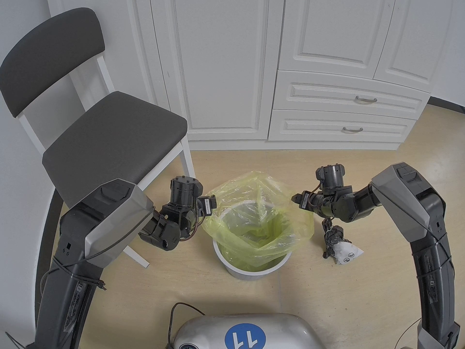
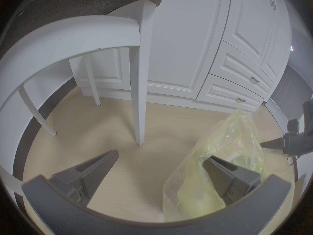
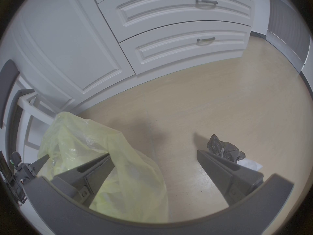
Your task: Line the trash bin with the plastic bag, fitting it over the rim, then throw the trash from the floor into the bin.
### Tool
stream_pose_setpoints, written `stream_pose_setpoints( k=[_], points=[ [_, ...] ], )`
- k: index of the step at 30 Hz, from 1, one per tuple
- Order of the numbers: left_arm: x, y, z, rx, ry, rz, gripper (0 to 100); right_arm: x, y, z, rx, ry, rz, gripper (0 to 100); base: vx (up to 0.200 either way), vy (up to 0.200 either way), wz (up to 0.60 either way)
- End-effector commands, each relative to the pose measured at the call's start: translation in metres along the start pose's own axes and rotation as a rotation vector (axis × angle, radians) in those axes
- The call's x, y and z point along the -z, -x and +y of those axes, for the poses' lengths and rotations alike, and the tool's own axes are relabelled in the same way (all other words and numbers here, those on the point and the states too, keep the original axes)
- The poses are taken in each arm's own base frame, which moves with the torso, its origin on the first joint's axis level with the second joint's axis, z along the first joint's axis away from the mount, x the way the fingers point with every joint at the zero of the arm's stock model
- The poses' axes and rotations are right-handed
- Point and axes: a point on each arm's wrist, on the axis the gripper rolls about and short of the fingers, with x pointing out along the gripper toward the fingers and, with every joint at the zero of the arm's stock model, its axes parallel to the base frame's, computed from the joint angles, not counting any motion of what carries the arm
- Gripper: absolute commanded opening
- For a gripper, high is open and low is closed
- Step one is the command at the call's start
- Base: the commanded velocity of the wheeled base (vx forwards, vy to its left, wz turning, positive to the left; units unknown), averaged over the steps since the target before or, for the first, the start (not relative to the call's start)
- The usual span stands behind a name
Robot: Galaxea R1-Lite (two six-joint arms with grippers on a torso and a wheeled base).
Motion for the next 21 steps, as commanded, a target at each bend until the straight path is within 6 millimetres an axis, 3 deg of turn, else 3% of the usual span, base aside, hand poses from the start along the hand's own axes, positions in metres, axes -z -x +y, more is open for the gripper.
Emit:
stream_pose_setpoints(
  k=[1,21],
  points=[
    [0.013,-0.013,0.008,-0.033,0.005,0.006,100,0.015,-0.02,-0.008,0.019,-0.023,0.022,100,0.0,0.0,0.0],
    [0.031,-0.024,0.021,-0.071,-0.038,0.05,100,0.026,-0.029,-0.011,0.045,-0.045,0.075,100,0.0,0.0,0.0]
  ],
)
